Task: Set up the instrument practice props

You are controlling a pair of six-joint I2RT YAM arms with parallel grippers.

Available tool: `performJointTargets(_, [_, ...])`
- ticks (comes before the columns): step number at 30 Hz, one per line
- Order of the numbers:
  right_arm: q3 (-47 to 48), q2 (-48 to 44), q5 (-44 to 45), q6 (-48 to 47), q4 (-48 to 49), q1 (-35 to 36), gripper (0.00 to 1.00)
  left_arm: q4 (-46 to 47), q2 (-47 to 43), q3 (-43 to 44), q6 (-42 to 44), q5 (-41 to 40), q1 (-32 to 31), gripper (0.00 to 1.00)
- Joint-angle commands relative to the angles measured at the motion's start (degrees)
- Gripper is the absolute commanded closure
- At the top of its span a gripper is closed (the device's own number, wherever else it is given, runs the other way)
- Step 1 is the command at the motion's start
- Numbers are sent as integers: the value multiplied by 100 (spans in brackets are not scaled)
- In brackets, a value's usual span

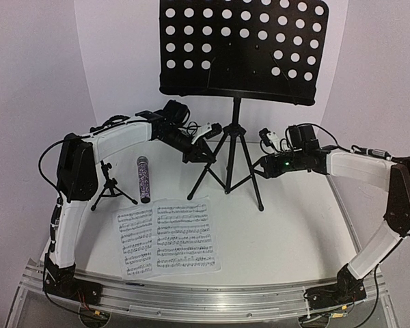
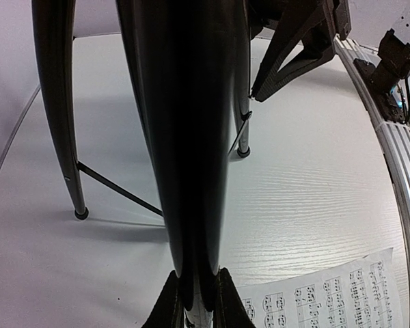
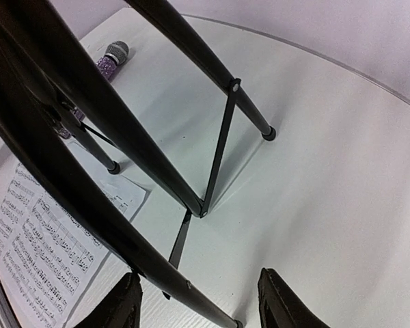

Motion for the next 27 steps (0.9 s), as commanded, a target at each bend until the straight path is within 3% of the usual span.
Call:
performJointTargets(1, [-208,-378,-111,56,223,-60,38,-1,24,360,186,62,138,100])
performJointTargets(5, [-966,-702,23,-340,509,-84,31,-53,41,351,147,128,138,100])
performJointTargets(10, [-1845,-469,-183,-769,1787,-131,30,-47,60,330,146,168,138,100])
performJointTargets(19, [-1219,863,-396,-790,2795,-122,40,-105,80,333,238,84,138,100])
performJointTargets(21, [-1135,1121,-495,-767,2858,-101,49,-108,84,364,218,87,138,100])
performJointTargets(24, [-1255,1200,-399,-714,2986,-78,74,-183,81,405,265,56,141,100])
performJointTargets(27, [-1576,936,-317,-745,3053,-83,89,-405,84,519,349,25,225,100])
